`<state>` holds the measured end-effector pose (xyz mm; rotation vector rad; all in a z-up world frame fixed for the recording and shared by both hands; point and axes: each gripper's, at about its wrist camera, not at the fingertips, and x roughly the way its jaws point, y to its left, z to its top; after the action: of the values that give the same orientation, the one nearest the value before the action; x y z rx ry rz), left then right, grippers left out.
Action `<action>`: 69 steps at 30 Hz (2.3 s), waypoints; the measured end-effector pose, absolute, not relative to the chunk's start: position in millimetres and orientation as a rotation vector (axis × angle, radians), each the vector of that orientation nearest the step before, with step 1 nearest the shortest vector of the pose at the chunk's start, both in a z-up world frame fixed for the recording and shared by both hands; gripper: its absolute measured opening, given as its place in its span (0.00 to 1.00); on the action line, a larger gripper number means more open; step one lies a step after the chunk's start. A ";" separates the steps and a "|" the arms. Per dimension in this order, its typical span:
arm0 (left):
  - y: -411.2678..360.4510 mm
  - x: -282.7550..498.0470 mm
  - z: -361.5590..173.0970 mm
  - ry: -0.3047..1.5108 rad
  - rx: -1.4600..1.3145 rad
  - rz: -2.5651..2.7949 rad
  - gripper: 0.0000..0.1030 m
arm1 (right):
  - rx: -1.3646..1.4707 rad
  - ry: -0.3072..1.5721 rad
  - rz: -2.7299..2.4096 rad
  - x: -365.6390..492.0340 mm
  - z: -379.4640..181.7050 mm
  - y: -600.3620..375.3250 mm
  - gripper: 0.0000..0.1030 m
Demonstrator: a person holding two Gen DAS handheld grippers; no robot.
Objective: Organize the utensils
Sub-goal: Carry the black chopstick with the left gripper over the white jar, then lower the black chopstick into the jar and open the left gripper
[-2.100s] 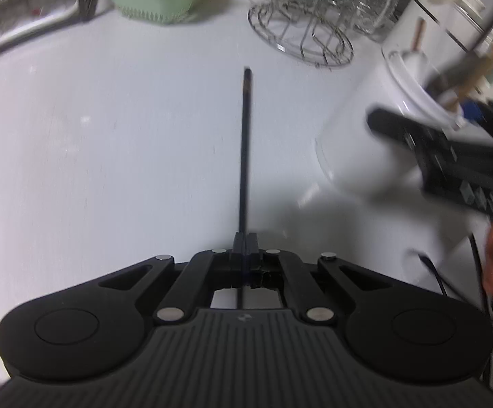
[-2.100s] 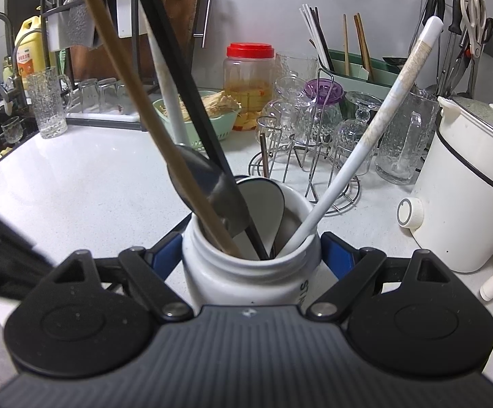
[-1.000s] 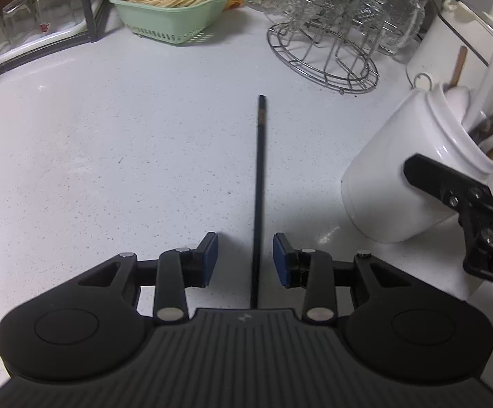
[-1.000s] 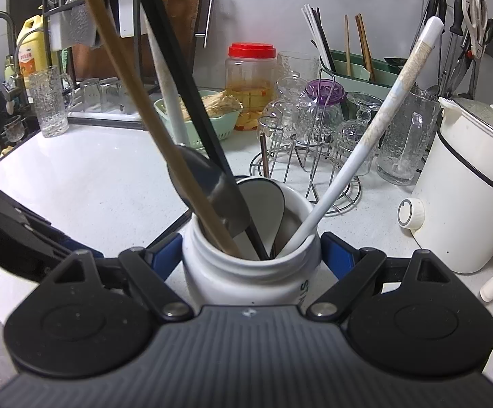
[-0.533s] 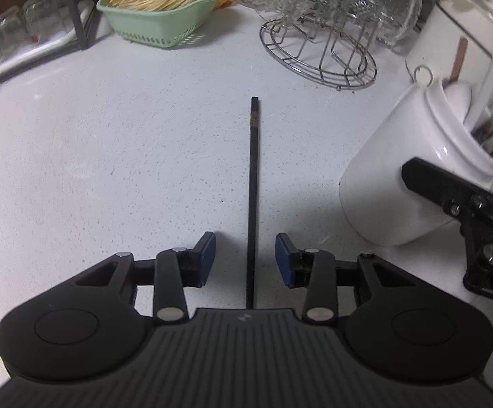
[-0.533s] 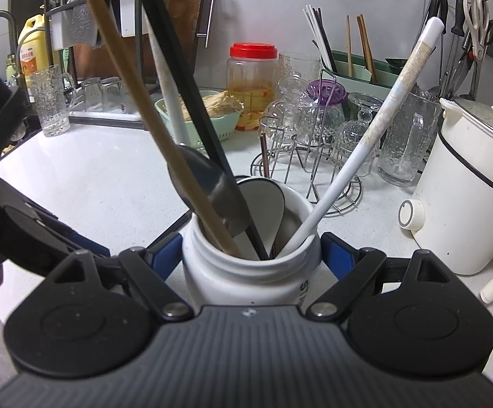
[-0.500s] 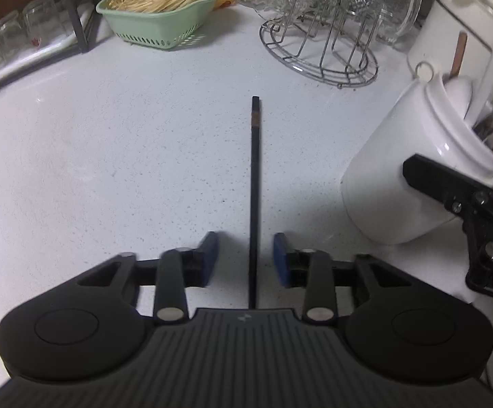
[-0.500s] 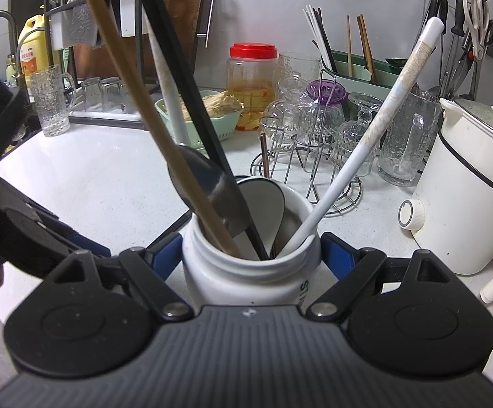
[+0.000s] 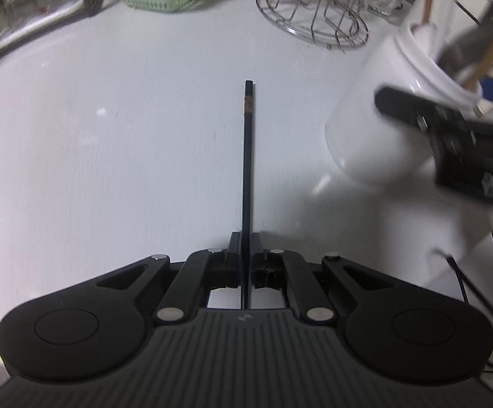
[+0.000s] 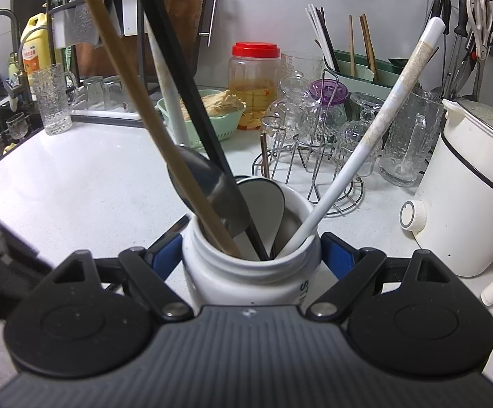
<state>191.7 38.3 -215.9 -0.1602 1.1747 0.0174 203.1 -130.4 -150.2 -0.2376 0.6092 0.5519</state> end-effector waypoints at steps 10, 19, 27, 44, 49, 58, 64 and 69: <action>42.7 145.3 -214.4 1.187 -0.281 0.021 0.05 | -0.238 0.606 0.553 201.9 -150.3 -129.2 0.87; 42.7 116.5 -204.5 1.230 -0.321 -0.001 0.40 | -0.243 0.594 0.588 196.8 -151.5 -120.4 0.87; 40.6 94.2 -223.9 1.310 -0.378 0.000 0.43 | -0.233 0.587 0.581 195.6 -152.4 -120.4 0.87; 42.2 102.3 -179.6 1.221 -0.375 0.037 0.05 | -0.243 0.586 0.599 194.0 -152.0 -121.9 0.87; 46.1 111.9 -136.8 1.153 -0.396 0.012 0.05 | -0.245 0.579 0.604 194.2 -152.6 -122.8 0.87; 49.5 140.1 -86.3 1.120 -0.407 -0.082 0.05 | -0.243 0.569 0.605 193.0 -153.4 -123.0 0.87; 58.4 149.2 -63.7 1.112 -0.375 -0.109 0.05 | -0.244 0.569 0.598 192.6 -153.2 -120.9 0.87; 62.1 163.2 -49.1 1.110 -0.360 -0.128 0.05 | -0.246 0.560 0.597 190.9 -155.0 -121.6 0.87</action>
<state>163.2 62.1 -49.1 -0.3598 1.1104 -0.1282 190.9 -121.6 -155.0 -0.2457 0.5599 0.5968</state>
